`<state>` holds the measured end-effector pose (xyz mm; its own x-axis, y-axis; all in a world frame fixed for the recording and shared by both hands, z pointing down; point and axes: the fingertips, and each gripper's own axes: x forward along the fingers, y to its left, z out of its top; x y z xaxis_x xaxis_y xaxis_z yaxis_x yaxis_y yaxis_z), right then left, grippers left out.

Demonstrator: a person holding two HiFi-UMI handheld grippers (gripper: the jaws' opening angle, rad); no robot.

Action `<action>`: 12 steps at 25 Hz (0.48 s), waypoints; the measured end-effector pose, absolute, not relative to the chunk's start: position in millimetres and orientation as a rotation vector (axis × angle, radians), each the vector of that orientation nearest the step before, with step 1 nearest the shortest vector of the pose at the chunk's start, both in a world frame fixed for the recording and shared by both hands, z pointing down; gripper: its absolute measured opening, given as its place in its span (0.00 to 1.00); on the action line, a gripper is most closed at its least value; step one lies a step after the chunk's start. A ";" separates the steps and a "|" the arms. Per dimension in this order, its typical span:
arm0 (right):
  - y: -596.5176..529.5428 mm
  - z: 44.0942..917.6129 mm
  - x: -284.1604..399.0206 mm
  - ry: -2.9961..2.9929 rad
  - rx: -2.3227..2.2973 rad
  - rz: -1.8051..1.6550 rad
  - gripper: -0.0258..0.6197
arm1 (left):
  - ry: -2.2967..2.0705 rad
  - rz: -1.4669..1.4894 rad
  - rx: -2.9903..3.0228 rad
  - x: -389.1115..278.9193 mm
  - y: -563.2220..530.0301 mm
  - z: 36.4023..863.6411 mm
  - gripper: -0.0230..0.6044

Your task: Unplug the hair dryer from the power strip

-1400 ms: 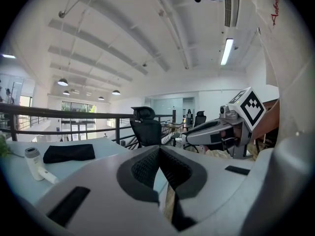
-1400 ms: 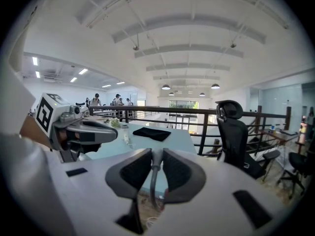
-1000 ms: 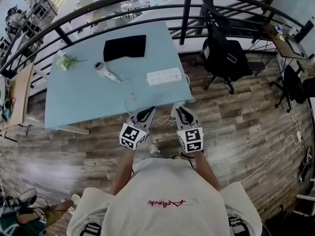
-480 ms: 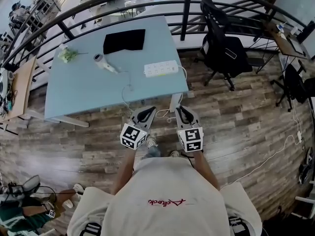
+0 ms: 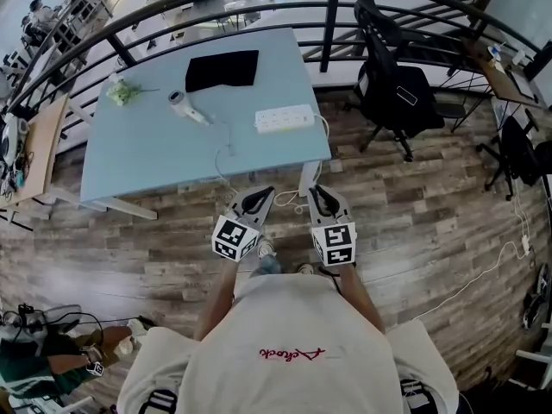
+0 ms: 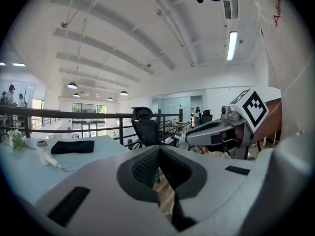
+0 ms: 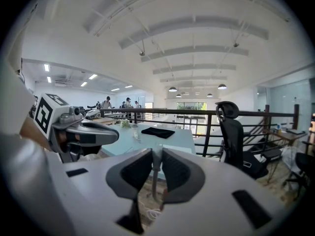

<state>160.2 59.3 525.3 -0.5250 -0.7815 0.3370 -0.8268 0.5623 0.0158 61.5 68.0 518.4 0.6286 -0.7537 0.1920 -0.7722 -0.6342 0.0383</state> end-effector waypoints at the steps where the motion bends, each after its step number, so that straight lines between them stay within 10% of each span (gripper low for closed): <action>1: 59.4 524.7 160.5 -2.494 1.325 0.206 0.15 | -1.284 0.241 2.731 61.9 68.1 517.9 0.05; 12: 59.8 516.6 166.2 -2.497 1.331 0.183 0.15 | -1.287 0.232 2.742 68.2 70.1 511.4 0.05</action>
<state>166.2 59.8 516.6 -0.5233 -0.7879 0.3246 -0.8268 0.5616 0.0302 68.2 70.1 511.4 0.6302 -0.7549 0.1815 -0.7708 -0.6364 0.0291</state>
